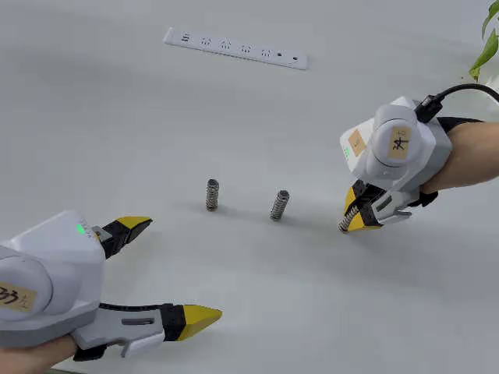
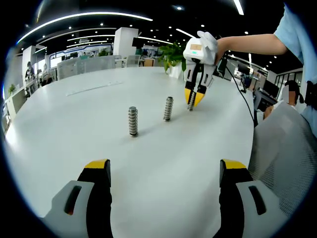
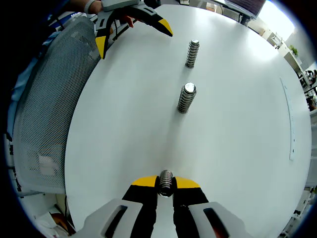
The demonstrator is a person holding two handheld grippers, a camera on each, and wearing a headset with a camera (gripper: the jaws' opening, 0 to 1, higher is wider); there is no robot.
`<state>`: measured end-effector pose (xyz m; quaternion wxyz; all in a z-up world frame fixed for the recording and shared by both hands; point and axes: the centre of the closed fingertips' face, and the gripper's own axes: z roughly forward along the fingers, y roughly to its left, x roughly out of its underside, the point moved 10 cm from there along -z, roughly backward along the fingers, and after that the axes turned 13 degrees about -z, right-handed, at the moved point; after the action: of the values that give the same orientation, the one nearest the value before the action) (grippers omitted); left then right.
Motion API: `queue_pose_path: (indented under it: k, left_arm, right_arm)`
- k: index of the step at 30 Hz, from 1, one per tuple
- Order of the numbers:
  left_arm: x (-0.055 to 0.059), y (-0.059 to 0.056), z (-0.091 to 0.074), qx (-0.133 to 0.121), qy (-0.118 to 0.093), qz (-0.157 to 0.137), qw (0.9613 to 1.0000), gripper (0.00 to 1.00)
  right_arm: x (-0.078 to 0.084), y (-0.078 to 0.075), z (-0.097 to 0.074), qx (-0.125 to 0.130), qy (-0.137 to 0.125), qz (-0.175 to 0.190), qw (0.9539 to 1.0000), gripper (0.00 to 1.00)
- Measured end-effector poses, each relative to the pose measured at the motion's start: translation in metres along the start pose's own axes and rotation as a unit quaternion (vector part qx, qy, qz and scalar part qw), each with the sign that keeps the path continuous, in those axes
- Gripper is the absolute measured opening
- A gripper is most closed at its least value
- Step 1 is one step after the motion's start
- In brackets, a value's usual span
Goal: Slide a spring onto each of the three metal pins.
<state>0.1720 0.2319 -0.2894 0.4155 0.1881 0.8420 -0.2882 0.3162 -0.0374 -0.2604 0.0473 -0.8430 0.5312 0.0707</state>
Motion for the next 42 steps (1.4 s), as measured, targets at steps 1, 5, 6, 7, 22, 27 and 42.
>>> queue_pose_path:
  k: [1, 5, 6, 7, 22, 27, 42]
  left_arm:
    - [0.000, 0.000, 0.000, 0.001, 0.000, 0.000, 1.0000, 0.89]
    - [-0.001, -0.001, 0.001, 0.001, 0.000, 0.000, 1.0000, 0.89]
    - [-0.001, -0.001, 0.000, 0.002, -0.001, 0.001, 1.0000, 0.89]
    - [-0.001, -0.001, 0.000, 0.002, -0.001, 0.001, 1.0000, 0.89]
    - [-0.003, -0.002, 0.001, 0.003, -0.001, 0.005, 1.0000, 0.89]
    - [-0.004, -0.003, 0.001, 0.004, -0.001, 0.006, 1.0000, 0.89]
    - [-0.008, -0.004, 0.000, 0.010, 0.002, 0.015, 0.9998, 0.90]
  right_arm:
    - [-0.001, 0.000, 0.000, 0.001, 0.000, -0.001, 1.0000, 0.08]
    - [-0.002, 0.002, -0.001, 0.002, 0.001, -0.001, 1.0000, 0.08]
    - [-0.003, 0.002, -0.001, 0.003, 0.001, -0.002, 1.0000, 0.08]
    - [-0.003, 0.002, -0.001, 0.003, 0.001, -0.001, 1.0000, 0.08]
    - [0.001, 0.004, 0.001, 0.003, 0.005, 0.002, 1.0000, 0.11]
    - [0.006, 0.004, 0.002, 0.015, 0.000, 0.000, 0.9999, 0.30]
    - [0.011, 0.007, -0.003, 0.073, -0.071, 0.045, 0.9938, 0.87]
